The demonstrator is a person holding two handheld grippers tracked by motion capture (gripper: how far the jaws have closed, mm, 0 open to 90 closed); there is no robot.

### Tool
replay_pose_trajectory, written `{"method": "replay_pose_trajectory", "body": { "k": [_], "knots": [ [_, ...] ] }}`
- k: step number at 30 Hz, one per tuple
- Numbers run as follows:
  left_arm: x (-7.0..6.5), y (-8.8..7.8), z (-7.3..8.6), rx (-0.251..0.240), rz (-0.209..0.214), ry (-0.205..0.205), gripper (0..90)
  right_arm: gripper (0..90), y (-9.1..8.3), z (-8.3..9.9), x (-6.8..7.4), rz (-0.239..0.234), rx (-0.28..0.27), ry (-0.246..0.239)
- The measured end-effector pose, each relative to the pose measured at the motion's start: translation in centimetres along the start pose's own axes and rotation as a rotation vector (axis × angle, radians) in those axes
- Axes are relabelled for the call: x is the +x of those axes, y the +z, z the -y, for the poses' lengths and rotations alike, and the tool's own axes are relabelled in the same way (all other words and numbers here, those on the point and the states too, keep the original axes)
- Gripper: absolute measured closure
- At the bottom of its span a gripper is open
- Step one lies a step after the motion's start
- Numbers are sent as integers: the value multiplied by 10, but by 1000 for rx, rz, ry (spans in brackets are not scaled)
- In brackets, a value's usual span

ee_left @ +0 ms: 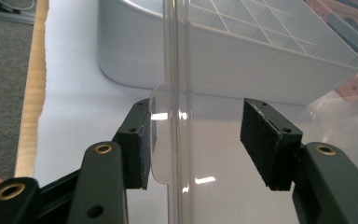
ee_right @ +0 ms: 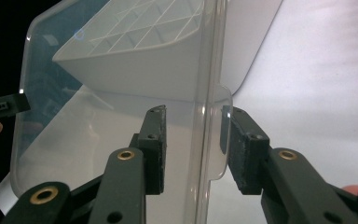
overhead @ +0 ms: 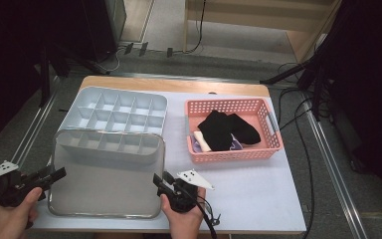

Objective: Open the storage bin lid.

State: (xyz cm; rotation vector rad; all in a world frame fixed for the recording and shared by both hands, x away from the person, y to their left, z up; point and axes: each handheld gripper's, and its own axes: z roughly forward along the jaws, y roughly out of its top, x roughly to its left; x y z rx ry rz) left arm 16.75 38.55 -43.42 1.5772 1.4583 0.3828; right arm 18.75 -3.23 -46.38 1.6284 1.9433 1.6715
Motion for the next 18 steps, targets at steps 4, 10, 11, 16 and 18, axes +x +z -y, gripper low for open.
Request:
{"method": "replay_pose_trajectory", "body": {
  "k": [4,10,11,16,18],
  "knots": [
    [2,-2,2,21,2,-6,463,624,-1,5,4,9,-2,6],
    [6,-9,14,25,-6,-36,459,616,-2,16,9,4,11,28],
    [7,-10,15,30,-2,-34,459,616,-1,18,8,1,9,28],
    [13,-11,23,51,12,-43,460,611,0,31,7,-12,28,54],
    [13,-11,24,52,13,-42,461,611,-2,35,9,-7,16,46]
  ]
}}
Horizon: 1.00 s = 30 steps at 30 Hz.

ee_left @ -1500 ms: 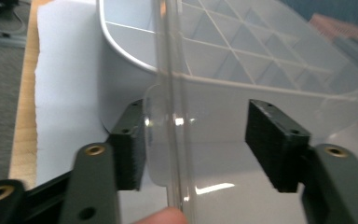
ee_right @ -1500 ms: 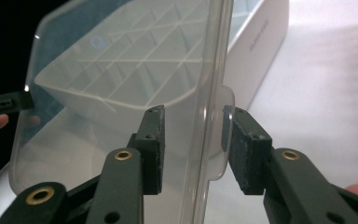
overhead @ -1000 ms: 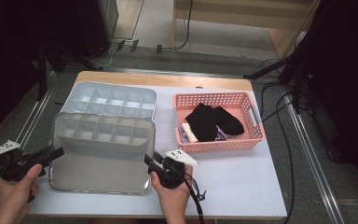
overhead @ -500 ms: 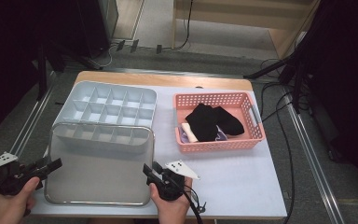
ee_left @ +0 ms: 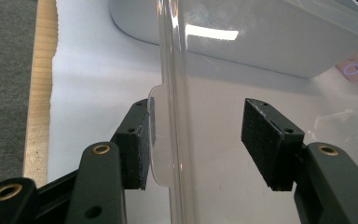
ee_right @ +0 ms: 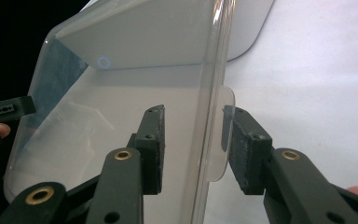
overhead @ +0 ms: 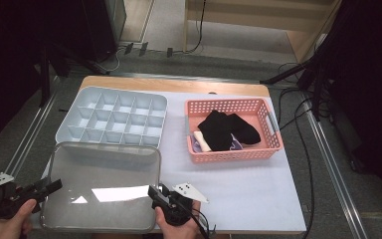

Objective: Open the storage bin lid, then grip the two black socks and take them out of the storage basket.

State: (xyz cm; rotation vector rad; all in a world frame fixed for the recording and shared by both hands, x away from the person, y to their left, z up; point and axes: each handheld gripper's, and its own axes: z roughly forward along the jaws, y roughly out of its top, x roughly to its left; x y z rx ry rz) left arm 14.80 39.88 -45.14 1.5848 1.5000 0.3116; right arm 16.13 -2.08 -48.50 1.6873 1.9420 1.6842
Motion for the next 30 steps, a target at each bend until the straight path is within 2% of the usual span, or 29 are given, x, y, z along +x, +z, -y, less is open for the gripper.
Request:
{"method": "replay_pose_trajectory", "body": {
  "k": [5,9,13,18,25,27,30],
  "knots": [
    [3,-2,3,16,14,8,466,610,-3,5,2,8,7,9],
    [7,-3,4,20,47,0,488,609,-6,11,4,11,11,3],
    [6,-4,5,26,52,16,491,608,-11,14,4,13,23,-1],
    [3,-4,4,32,43,16,487,609,-13,16,4,13,26,-1],
    [5,-2,4,49,53,4,499,603,-16,20,5,24,38,5],
    [7,-3,4,49,74,-6,508,605,-17,22,3,12,40,0],
    [7,-3,4,49,67,-4,506,605,-16,22,1,2,37,6]
  ]
}}
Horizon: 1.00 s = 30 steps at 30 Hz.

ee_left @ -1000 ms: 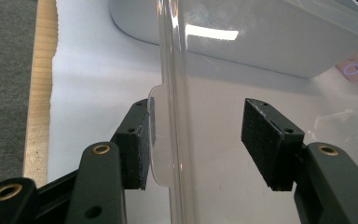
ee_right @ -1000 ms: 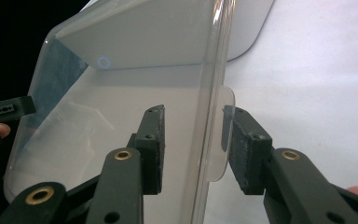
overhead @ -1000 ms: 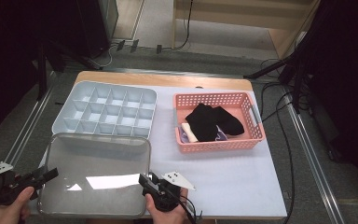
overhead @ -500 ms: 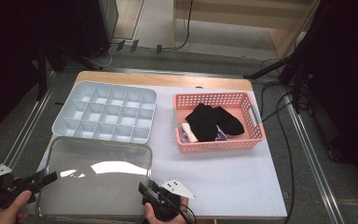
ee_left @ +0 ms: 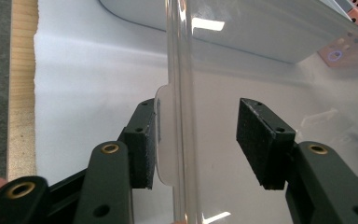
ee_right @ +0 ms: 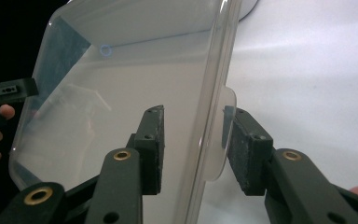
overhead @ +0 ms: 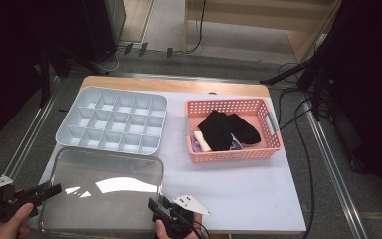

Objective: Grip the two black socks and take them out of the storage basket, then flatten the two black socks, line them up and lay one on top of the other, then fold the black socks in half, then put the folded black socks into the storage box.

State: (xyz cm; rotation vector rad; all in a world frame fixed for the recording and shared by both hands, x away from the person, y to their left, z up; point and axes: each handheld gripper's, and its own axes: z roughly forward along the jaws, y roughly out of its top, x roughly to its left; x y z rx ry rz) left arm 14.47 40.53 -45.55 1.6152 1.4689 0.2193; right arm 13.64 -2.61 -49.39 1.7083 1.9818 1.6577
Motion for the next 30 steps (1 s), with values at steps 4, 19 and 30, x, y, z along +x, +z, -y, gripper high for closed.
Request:
{"method": "replay_pose_trajectory", "body": {
  "k": [4,19,30],
  "knots": [
    [-1,0,0,-2,-7,12,493,593,2,-1,1,6,-2,-4],
    [4,0,2,46,-7,-6,511,582,5,1,0,15,36,15],
    [0,7,4,32,-135,11,495,493,13,-2,1,40,43,-65]
  ]
}}
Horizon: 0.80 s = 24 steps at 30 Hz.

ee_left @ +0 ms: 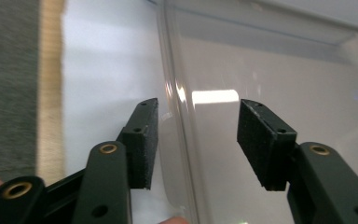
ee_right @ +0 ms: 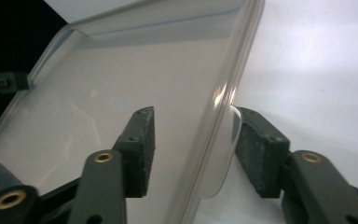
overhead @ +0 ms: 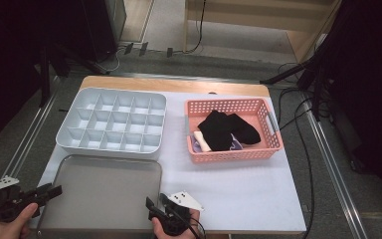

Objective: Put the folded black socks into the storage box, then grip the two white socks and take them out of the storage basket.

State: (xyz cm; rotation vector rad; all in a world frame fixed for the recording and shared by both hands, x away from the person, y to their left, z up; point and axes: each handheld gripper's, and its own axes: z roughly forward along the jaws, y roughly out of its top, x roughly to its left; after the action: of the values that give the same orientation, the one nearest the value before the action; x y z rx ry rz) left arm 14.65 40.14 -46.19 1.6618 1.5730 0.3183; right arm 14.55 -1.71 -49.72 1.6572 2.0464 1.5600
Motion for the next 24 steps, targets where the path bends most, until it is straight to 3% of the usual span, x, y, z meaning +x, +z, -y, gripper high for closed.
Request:
{"method": "replay_pose_trajectory", "body": {
  "k": [4,8,13,17,20,24],
  "knots": [
    [1,-3,-1,-32,-31,2,467,459,-6,-5,-5,45,-27,-6],
    [-5,-6,-1,-109,-92,48,439,588,-17,-9,-11,92,-66,-28],
    [-18,-4,-3,-149,-94,89,407,752,-20,-4,-16,121,-45,-33],
    [-32,-1,-5,-151,-69,108,399,744,-13,1,-12,104,-13,-26],
    [-41,4,-7,-159,-51,121,395,769,-9,2,-8,121,-20,-29],
    [-53,10,-12,-145,-26,132,416,753,-6,-2,-12,107,-15,-9]
  ]
}}
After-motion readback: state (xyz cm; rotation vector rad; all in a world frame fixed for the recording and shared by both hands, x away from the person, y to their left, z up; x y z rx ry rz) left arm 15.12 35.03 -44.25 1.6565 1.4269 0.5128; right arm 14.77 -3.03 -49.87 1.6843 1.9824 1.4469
